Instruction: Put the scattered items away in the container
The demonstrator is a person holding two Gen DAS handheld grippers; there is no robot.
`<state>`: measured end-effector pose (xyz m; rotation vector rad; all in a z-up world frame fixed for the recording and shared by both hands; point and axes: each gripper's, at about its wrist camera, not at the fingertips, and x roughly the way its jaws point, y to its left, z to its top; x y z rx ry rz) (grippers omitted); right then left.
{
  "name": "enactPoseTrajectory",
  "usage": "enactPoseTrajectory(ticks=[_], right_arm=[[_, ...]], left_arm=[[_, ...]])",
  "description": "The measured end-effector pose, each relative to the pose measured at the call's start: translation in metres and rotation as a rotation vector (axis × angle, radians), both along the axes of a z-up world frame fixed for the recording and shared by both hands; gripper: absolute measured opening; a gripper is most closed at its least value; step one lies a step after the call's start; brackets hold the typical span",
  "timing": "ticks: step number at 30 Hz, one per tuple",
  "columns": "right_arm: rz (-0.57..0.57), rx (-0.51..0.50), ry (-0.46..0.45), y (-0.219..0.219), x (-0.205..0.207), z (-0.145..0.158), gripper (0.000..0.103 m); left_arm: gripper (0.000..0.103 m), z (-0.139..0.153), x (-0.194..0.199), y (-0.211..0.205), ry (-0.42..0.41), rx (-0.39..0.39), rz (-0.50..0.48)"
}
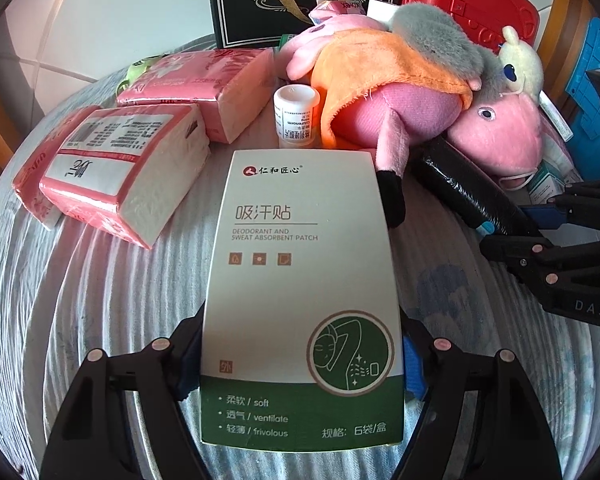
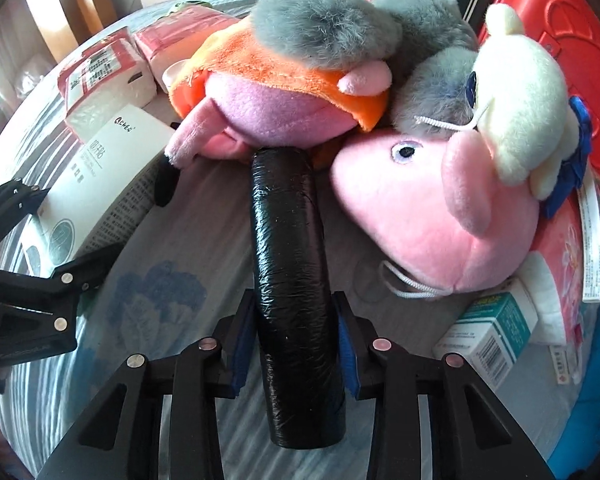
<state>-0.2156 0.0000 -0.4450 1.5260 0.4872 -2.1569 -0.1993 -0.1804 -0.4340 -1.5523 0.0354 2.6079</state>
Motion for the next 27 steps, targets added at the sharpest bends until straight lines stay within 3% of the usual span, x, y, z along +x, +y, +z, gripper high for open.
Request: enactPoseTrajectory(ticks=[11, 27], right_arm=[[-0.039, -0.061, -0.041, 0.021, 0.027, 0.017, 0.034], [-0.069, -0.139, 0.006, 0.051, 0.058, 0.081, 0.034]], left_arm=[[0.075, 0.012, 0.031, -0.004, 0.01, -0.013, 0.035], [0.075, 0.083, 0.06, 0.012, 0.08, -0.048, 0.046]])
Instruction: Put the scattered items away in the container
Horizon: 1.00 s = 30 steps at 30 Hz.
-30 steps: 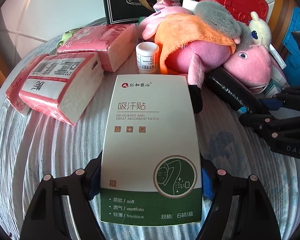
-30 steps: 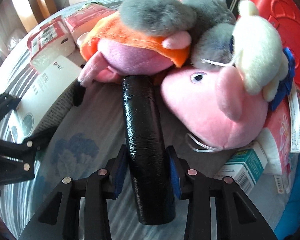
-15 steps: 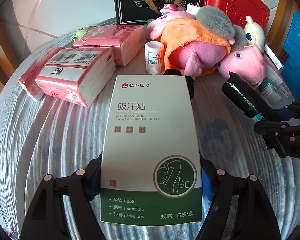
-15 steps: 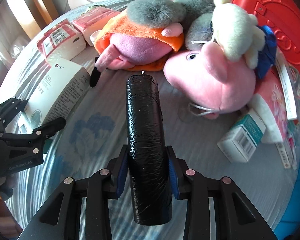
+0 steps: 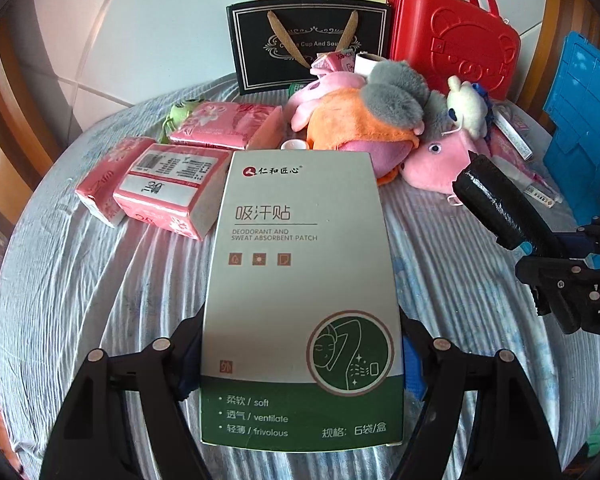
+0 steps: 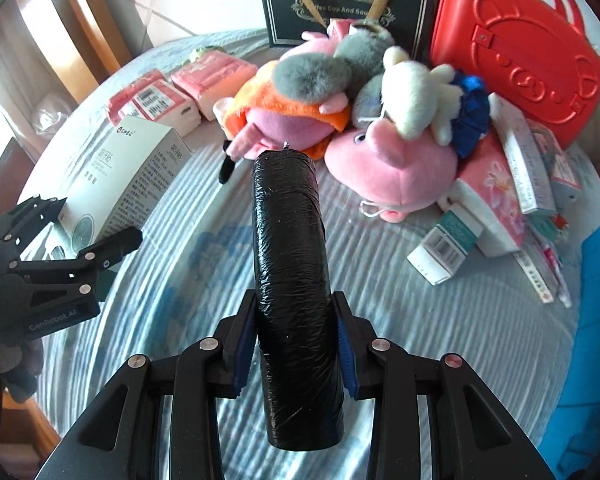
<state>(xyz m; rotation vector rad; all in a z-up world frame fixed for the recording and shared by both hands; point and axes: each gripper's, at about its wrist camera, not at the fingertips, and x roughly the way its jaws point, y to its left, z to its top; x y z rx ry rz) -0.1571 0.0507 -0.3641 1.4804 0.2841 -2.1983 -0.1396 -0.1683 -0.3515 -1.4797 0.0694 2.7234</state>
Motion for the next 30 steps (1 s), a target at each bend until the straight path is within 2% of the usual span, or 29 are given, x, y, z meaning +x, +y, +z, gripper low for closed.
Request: enactPoseTrajectory(ticks=[7, 23, 30], right_arm=[[-0.015, -0.023, 0.025, -0.006, 0.02, 0.032, 0.034], [-0.083, -0.083, 0.084, 0.062, 0.076, 0.127, 0.034], [-0.063, -0.136, 0.132, 0.083, 0.104, 0.17, 0.034]], left_arm=[[0.075, 0.039, 0.015, 0.009, 0.023, -0.023, 0.016], [0.075, 0.131, 0.06, 0.042, 0.09, -0.06, 0.003], [0.075, 0.172, 0.084, 0.061, 0.142, -0.064, -0.025]])
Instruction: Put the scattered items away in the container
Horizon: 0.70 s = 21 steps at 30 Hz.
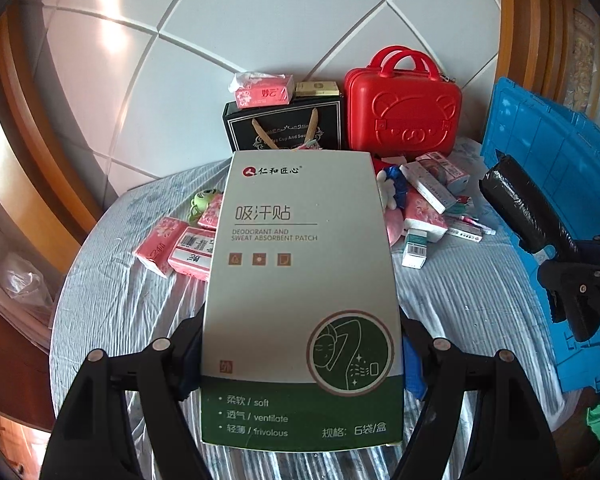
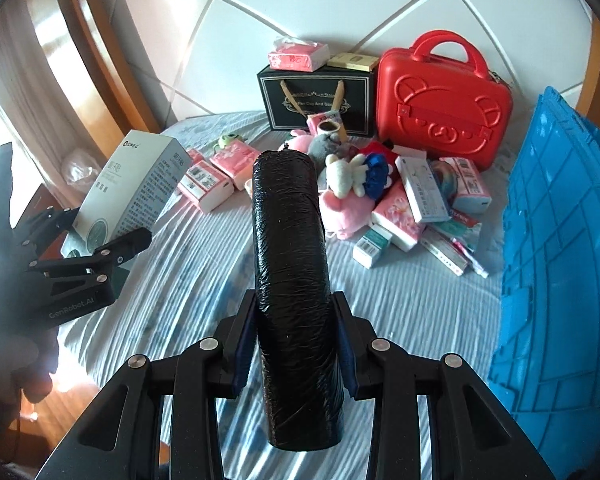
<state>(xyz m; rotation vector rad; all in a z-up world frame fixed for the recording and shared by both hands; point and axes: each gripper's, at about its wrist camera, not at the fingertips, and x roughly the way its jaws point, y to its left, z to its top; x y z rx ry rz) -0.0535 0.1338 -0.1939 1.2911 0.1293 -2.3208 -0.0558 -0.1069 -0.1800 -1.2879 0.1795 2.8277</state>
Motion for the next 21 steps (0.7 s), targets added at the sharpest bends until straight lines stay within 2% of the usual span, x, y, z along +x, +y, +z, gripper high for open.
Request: enactPoseTrajectory(ticks=[10, 21], right_arm=[[0.0, -0.001, 0.034, 0.029, 0.019, 0.041, 0.034], [-0.007, -0.073, 0.053, 0.054, 0.04, 0.066, 0.034]], left_arm=[[0.075, 0.05, 0.02, 0.021, 0.046, -0.007, 0.008], [0.075, 0.087, 0.029, 0.049, 0.071, -0.03, 0.015]])
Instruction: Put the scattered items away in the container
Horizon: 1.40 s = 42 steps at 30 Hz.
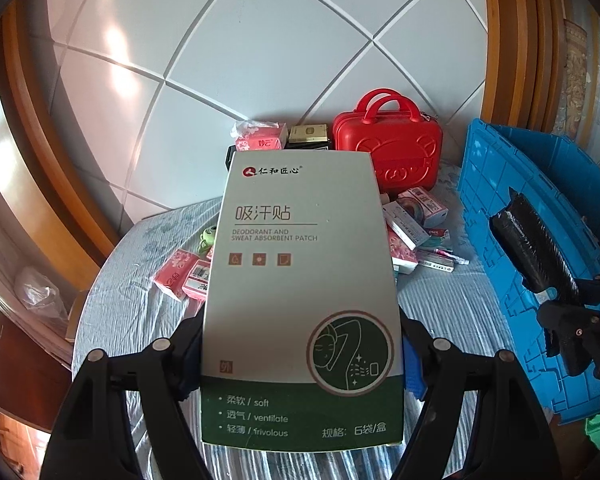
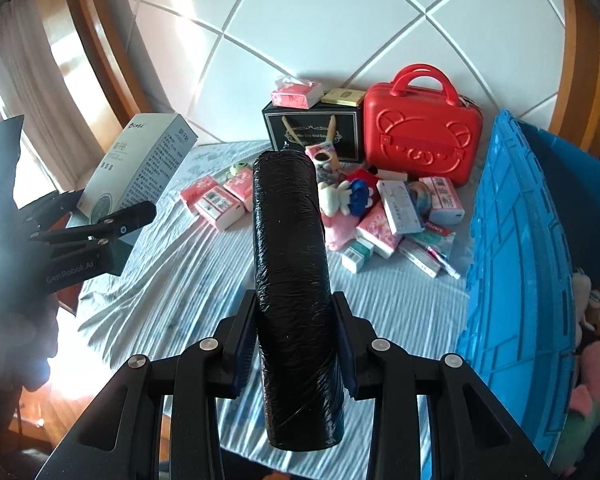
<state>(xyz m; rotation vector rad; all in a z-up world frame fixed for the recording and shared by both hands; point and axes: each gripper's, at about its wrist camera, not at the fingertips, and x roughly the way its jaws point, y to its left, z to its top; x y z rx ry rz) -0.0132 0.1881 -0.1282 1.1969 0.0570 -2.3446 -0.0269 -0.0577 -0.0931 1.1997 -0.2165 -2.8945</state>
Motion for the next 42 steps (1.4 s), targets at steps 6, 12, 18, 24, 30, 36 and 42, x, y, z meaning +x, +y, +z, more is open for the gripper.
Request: enactPoseTrajectory(ticks=[6, 12, 18, 24, 30, 36, 42], right_arm=[[-0.019, -0.028, 0.04, 0.02, 0.005, 0.016, 0.034], [-0.03, -0.042, 0.068, 0.04, 0.006, 0.028, 0.034], [-0.047, -0.067, 0.088, 0.063, 0.009, 0.039, 0.034], [-0.071, -0.082, 0.109, 0.086, 0.014, 0.05, 0.034], [-0.115, -0.083, 0.122, 0.115, 0.015, 0.053, 0.034], [-0.172, -0.086, 0.128, 0.146, 0.016, 0.054, 0.034], [-0.234, -0.093, 0.134, 0.179, 0.018, 0.055, 0.034]], left_arm=[[0.075, 0.02, 0.004, 0.024, 0.031, -0.003, -0.022], [0.075, 0.03, 0.005, 0.049, 0.036, -0.003, -0.043], [0.075, 0.044, 0.004, 0.079, 0.059, -0.009, -0.075], [0.075, 0.055, 0.002, 0.111, 0.082, -0.005, -0.116], [0.075, 0.058, 0.002, 0.147, 0.086, -0.001, -0.177], [0.075, 0.064, -0.003, 0.183, 0.097, 0.009, -0.236], [0.075, 0.074, -0.011, 0.218, 0.112, 0.009, -0.302]])
